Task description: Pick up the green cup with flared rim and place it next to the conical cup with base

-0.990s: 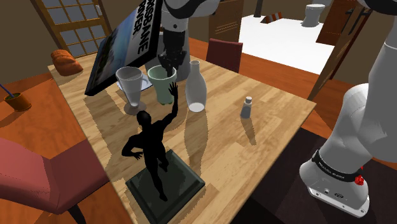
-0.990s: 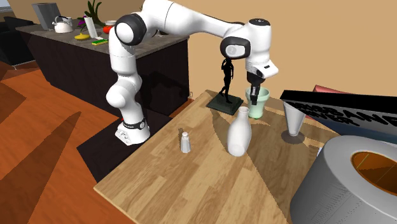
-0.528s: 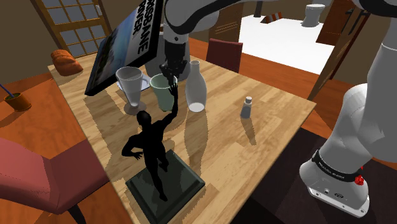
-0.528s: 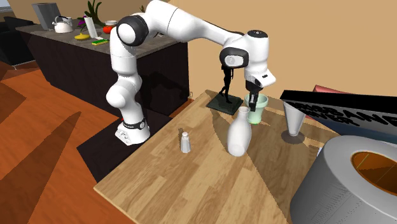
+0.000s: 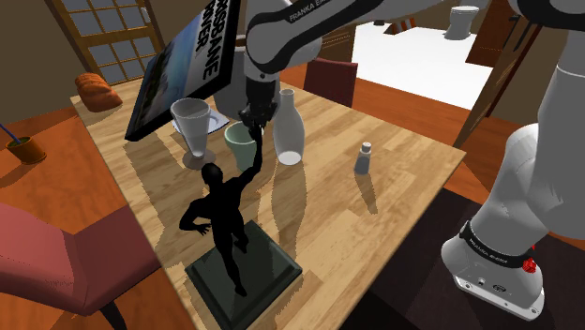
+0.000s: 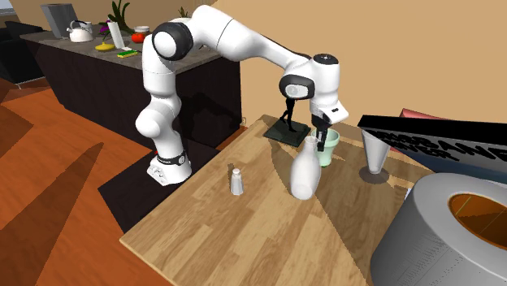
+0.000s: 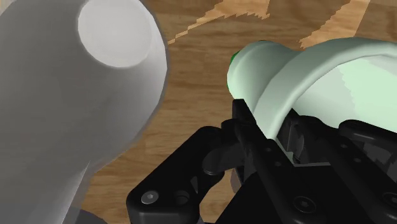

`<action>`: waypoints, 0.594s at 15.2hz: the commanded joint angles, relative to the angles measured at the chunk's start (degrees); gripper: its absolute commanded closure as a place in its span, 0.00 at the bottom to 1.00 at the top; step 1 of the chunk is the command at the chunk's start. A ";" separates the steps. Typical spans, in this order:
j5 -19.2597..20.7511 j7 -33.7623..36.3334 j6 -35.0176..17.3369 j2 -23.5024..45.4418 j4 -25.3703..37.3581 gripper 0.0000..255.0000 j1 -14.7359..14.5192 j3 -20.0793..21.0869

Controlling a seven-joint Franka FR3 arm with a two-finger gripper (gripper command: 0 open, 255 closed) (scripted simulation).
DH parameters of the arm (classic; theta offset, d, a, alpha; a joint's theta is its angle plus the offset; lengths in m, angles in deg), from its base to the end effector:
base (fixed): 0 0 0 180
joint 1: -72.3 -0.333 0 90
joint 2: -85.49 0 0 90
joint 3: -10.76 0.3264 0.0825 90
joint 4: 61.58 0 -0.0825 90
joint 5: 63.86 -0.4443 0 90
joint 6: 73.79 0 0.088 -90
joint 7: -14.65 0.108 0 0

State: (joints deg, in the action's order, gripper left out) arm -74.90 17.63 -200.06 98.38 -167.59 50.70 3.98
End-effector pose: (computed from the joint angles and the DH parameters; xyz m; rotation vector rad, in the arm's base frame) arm 0.6580 0.1848 0.3959 -2.9780 -0.1600 -0.1617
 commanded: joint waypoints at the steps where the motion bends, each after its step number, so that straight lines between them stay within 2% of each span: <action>1: -0.24 -0.20 -1.39 0.61 -0.72 1.00 -0.04 0.10; 5: -0.79 -0.82 -4.06 1.87 -2.18 1.00 0.01 0.25; 9: -0.87 -0.91 -4.43 2.06 -2.36 1.00 0.03 0.28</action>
State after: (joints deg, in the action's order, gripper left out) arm -75.75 16.73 -204.42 100.42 -169.95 50.73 4.26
